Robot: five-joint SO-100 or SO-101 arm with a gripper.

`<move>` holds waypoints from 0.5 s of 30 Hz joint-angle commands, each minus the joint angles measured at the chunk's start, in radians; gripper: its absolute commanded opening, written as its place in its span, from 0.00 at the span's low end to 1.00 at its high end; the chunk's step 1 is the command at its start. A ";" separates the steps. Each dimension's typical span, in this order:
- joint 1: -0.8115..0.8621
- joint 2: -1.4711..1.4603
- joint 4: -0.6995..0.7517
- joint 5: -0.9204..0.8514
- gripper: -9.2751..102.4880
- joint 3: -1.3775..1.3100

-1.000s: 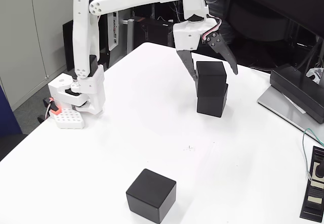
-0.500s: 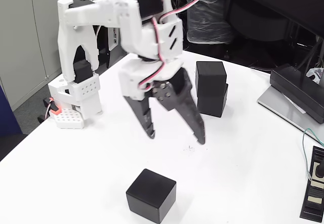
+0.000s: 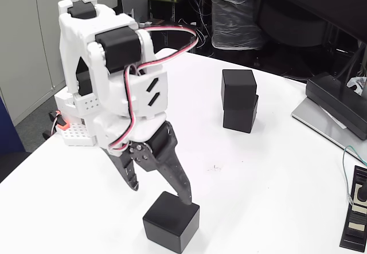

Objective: Stack the 3 blocks

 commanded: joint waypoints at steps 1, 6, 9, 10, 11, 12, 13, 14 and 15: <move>0.002 0.038 -0.064 -0.011 0.39 0.067; 0.002 0.038 -0.193 -0.009 0.39 0.173; 0.002 0.038 -0.275 -0.012 0.39 0.219; 0.002 0.038 -0.298 -0.012 0.39 0.232; 0.002 0.037 -0.318 -0.012 0.39 0.244; 0.002 0.037 -0.334 -0.014 0.39 0.258; 0.000 0.037 -0.351 -0.014 0.39 0.272; -0.002 0.037 -0.364 -0.015 0.39 0.282; -0.005 0.037 -0.376 -0.015 0.39 0.295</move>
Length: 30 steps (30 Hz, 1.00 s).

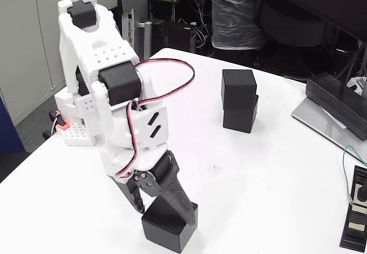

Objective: Stack the 3 blocks

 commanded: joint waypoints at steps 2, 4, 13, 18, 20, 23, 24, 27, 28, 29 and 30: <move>-0.011 0.037 -0.048 -0.012 0.39 0.035; -0.012 0.035 -0.066 -0.012 0.39 0.049; -0.012 -0.117 -0.123 -0.014 0.39 0.032; -0.012 -0.133 -0.126 -0.014 0.36 0.032; -0.012 -0.132 -0.126 -0.014 0.32 0.032; -0.005 -0.130 -0.124 -0.014 0.25 0.032; -0.003 -0.129 -0.124 -0.014 0.22 0.031; 0.000 -0.129 -0.115 -0.005 0.14 0.031; 0.000 -0.127 -0.114 -0.005 0.12 0.031; 0.000 -0.127 -0.114 -0.003 0.09 0.031; 0.000 -0.127 -0.114 -0.003 0.07 0.031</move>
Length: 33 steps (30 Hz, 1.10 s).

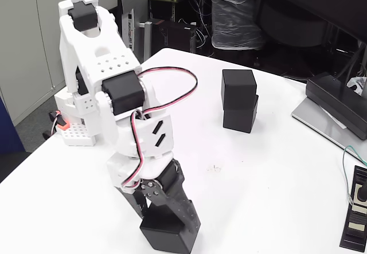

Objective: Stack the 3 blocks

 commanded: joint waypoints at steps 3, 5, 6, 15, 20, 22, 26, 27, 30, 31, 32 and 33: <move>0.003 -0.017 0.012 0.003 0.07 0.008; 0.002 -0.015 0.012 0.003 0.07 0.008; 0.000 -0.011 0.012 0.003 0.08 0.008; -0.014 0.193 0.091 0.003 0.07 0.006; -0.063 0.337 0.179 0.025 0.07 0.006; -0.094 0.391 0.204 0.063 0.07 0.006; -0.146 0.509 0.233 0.152 0.07 0.005; -0.164 0.541 0.236 0.170 0.07 0.005; -0.222 0.632 0.242 0.212 0.07 0.005; -0.241 0.664 0.242 0.222 0.07 0.005; -0.261 0.696 0.242 0.233 0.07 0.005; -0.282 0.732 0.242 0.242 0.07 0.005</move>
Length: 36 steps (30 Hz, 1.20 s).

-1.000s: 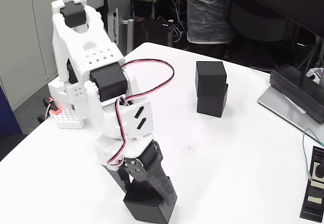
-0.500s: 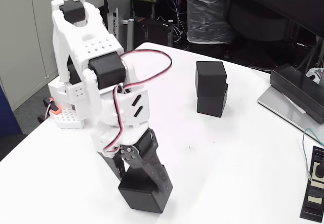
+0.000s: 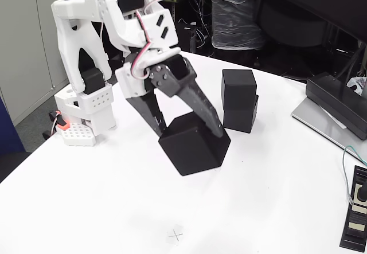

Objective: Stack the 3 blocks

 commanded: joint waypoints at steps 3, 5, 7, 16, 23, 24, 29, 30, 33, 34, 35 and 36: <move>-0.120 0.193 0.003 0.060 0.07 -0.040; -0.169 0.245 0.005 0.081 0.07 -0.081; -0.216 0.278 0.008 0.098 0.07 -0.135; -0.512 0.235 0.267 0.170 0.08 -0.416; -0.704 0.091 0.400 0.295 0.08 -0.514; -0.713 0.067 0.399 0.302 0.08 -0.514; -0.738 -0.063 0.399 0.322 0.08 -0.518; -0.741 -0.084 0.399 0.322 0.08 -0.520; -0.744 -0.135 0.399 0.322 0.08 -0.526; -0.744 -0.147 0.399 0.322 0.08 -0.526; -0.744 -0.160 0.399 0.324 0.08 -0.526; -0.746 -0.173 0.399 0.324 0.08 -0.526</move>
